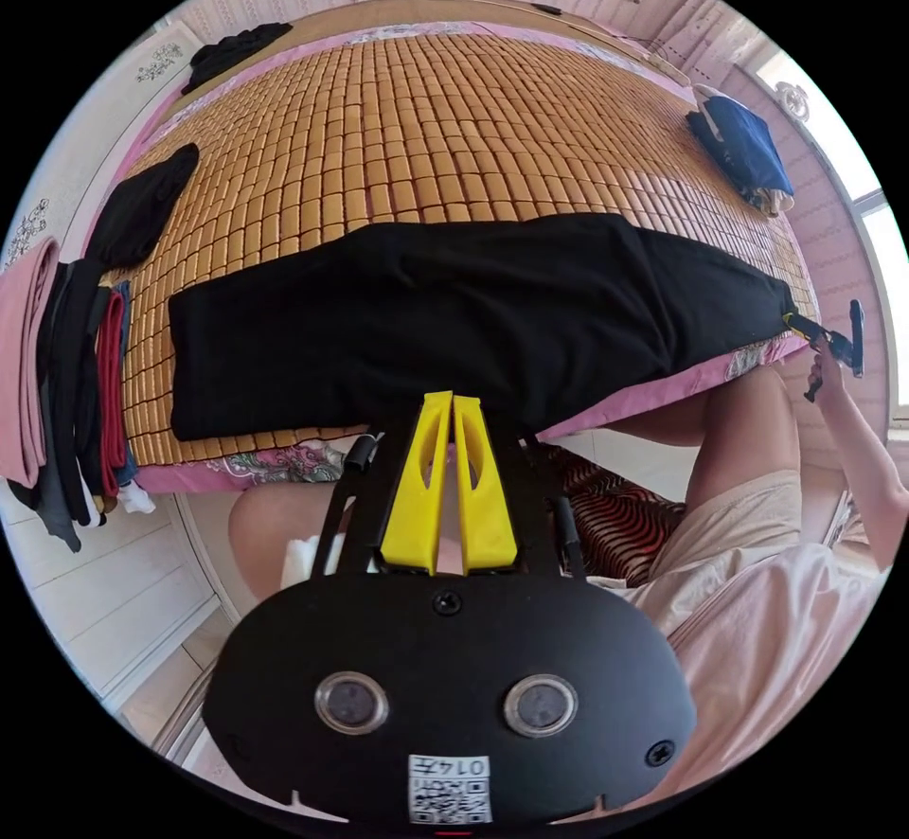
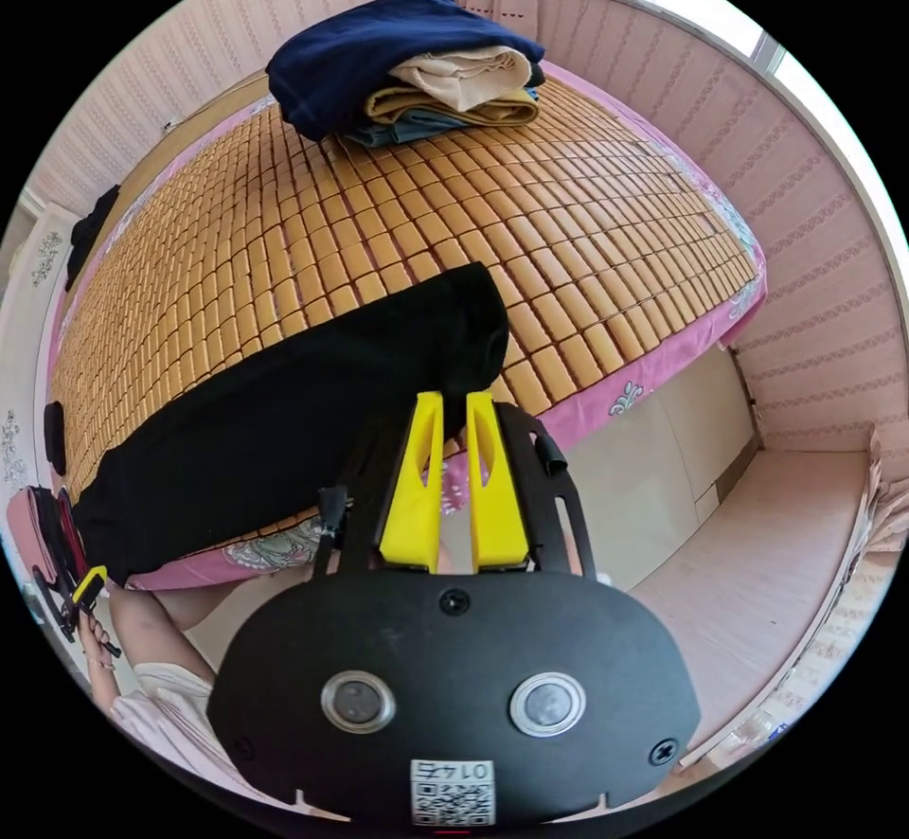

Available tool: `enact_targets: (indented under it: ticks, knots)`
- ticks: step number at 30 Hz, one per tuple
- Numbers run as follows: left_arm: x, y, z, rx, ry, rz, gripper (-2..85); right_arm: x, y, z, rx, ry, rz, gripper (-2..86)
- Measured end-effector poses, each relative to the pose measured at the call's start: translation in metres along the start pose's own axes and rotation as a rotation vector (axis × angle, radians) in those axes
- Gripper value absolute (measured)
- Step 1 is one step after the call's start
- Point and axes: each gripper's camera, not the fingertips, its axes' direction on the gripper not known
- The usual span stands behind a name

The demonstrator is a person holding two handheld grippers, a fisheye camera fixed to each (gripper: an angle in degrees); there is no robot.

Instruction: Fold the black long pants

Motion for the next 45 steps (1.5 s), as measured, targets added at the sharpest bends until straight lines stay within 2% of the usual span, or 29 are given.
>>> enact_targets:
  ticks: [3,7,10,15,18,22,24,27,30,32,35,40,45]
  knots:
    - [-0.012,0.002,0.004,-0.011,-0.011,-0.029,-1.0,0.012,0.002,-0.004,0.005,-0.04,0.032,1.9]
    - [-0.029,0.005,0.011,-0.002,0.003,-0.074,-1.0,0.065,0.007,-0.039,0.173,-0.348,0.201,0.3]
    - [-0.034,0.007,0.021,0.002,0.053,-0.077,-1.0,0.089,0.008,-0.074,0.308,-0.381,0.246,0.1]
    - [-0.004,-0.006,0.041,-0.014,0.157,0.051,-1.0,0.1,0.001,-0.141,0.493,-0.366,0.162,0.4]
    - [0.024,-0.02,0.048,0.016,0.188,0.141,-1.0,0.087,0.002,-0.185,0.625,-0.445,0.071,0.8]
    - [0.041,-0.036,0.047,0.057,0.371,0.189,-1.0,0.007,0.005,-0.231,0.702,-0.523,-0.226,1.1]
    - [0.037,-0.035,0.038,0.097,0.412,0.182,-1.0,-0.044,0.009,-0.238,0.678,-0.581,-0.391,1.3]
    - [0.01,-0.021,0.026,0.147,0.423,0.139,-1.0,-0.146,0.027,-0.221,0.53,-0.707,-0.675,1.8]
    - [-0.032,0.006,0.021,0.174,0.392,0.048,-1.0,-0.254,0.055,-0.162,0.251,-0.736,-0.865,2.8]
    - [-0.068,0.028,0.025,0.149,0.358,-0.052,-1.0,-0.324,0.081,-0.092,-0.09,-0.613,-1.042,2.6]
    - [-0.098,0.045,0.03,0.127,0.357,-0.148,-0.9,-0.348,0.091,-0.05,-0.288,-0.638,-1.033,2.4]
    - [-0.098,0.045,0.034,0.144,0.369,-0.101,0.3,-0.369,0.08,-0.056,-0.258,-0.556,-1.018,3.0]
    - [-0.067,0.026,0.045,0.149,0.415,-0.022,7.2,-0.416,0.073,-0.072,-0.19,-0.451,-1.115,5.2]
